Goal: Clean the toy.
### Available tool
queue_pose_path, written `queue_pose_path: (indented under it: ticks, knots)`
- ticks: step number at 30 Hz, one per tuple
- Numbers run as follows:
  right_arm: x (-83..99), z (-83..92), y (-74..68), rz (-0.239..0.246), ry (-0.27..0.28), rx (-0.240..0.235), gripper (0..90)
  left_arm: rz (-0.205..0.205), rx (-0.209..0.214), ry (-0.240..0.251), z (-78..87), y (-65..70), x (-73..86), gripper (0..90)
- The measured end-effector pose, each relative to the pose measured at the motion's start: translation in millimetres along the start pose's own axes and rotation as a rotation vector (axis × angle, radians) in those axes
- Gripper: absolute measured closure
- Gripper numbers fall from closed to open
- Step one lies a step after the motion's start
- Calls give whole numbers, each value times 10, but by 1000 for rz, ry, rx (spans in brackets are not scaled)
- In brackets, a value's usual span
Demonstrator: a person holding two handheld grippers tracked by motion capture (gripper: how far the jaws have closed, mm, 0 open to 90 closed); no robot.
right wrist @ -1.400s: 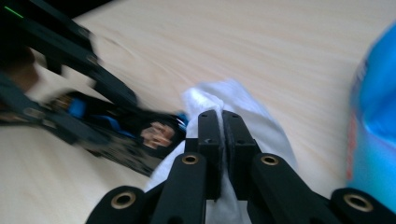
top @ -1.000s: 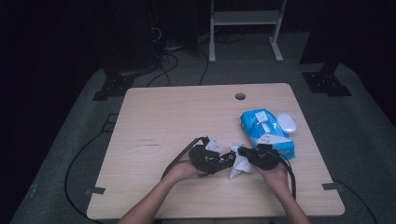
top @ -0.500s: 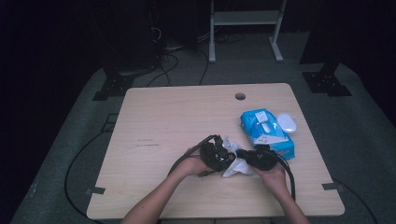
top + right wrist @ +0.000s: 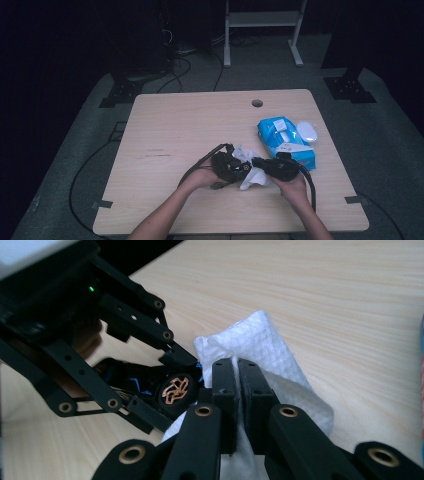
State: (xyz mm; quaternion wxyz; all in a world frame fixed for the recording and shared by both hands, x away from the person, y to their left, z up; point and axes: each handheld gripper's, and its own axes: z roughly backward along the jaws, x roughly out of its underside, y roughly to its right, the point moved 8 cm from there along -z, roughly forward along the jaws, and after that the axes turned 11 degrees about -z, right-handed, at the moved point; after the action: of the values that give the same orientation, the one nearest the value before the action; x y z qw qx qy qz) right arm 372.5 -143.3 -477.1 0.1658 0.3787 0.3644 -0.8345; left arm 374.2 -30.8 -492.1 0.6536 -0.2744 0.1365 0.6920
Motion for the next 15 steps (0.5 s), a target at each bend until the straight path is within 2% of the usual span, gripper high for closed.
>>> queue_pose_path:
  ticks: [5, 8, 10, 13, 15]
  knots:
    - [-73, 74, -34, -7, 36, -37, 863, 18, -3, 61, 81, 5, -25, 569]
    - [-91, 102, -46, -9, 43, -37, 863, 24, -17, 103, 143, 26, -33, 569]
    - [-115, 136, -158, -19, 62, -80, 863, 32, -15, 148, 189, 63, -22, 569]
    - [-166, 164, -398, 53, 72, -110, 863, 46, -18, 193, 220, 114, 6, 569]
    - [-186, 140, -490, 97, 68, -103, 863, 52, -21, 212, 236, 140, 34, 569]
